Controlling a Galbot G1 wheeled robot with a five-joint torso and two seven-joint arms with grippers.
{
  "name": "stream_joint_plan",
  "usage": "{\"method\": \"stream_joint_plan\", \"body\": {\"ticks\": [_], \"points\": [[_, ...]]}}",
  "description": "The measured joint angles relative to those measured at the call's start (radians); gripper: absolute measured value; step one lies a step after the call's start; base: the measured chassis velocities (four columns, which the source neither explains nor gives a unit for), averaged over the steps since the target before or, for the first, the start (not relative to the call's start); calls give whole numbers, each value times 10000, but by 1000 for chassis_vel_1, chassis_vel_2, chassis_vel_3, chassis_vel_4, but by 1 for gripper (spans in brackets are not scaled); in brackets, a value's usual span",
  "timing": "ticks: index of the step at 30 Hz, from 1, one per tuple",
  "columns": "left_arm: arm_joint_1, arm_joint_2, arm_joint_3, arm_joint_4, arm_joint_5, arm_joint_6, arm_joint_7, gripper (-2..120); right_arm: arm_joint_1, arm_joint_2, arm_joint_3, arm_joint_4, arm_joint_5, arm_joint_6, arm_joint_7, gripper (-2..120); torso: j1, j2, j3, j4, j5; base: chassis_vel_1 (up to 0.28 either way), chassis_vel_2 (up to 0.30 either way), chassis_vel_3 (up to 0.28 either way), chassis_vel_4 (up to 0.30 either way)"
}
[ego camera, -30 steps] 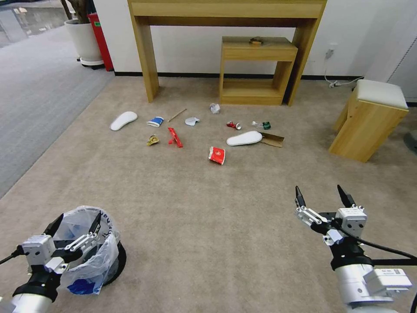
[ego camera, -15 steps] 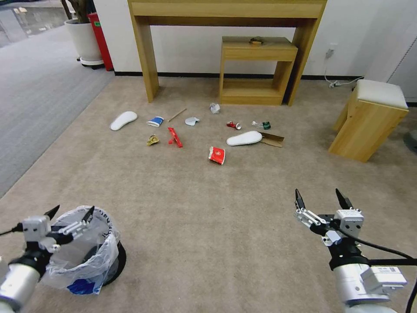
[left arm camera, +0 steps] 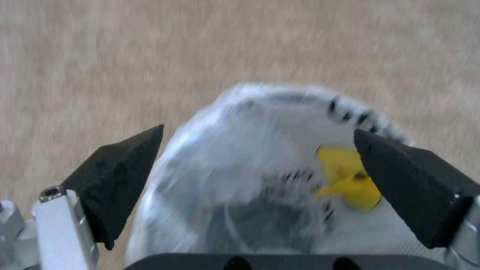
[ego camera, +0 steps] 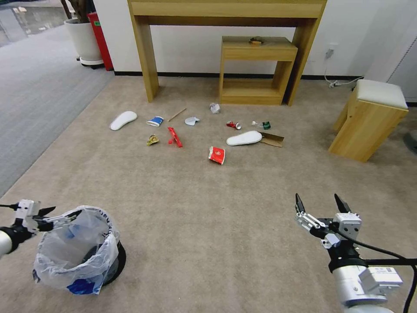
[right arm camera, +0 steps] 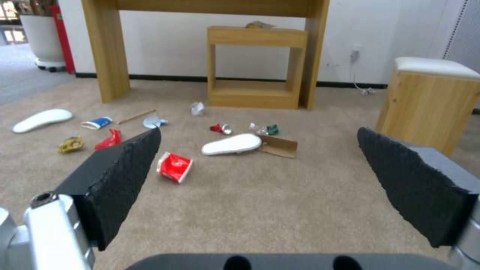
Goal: Pick up the trash bin and place the garbage on the floor into it.
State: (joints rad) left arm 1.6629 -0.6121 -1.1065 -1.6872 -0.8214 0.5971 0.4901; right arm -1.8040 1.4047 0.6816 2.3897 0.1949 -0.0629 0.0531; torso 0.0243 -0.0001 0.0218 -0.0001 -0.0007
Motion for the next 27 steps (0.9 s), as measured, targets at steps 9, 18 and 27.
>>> {"method": "stream_joint_plan", "body": {"ticks": [9,18,27], "points": [[292,1098,333,1443,352,72,1143,100,-9,59,-43,-359,31,193,9,100,-1,0,-1,0,3,0,0,0,0],[81,870,691,1858,887,169,1530,100,60,-27,-141,-765,310,202,-21,100,0,0,-1,1,2,0,0,0,0],[-151,533,827,2114,1363,147,1840,100,86,-110,-177,-1011,595,182,-70,100,0,0,-1,2,3,0,0,0,0]]}}
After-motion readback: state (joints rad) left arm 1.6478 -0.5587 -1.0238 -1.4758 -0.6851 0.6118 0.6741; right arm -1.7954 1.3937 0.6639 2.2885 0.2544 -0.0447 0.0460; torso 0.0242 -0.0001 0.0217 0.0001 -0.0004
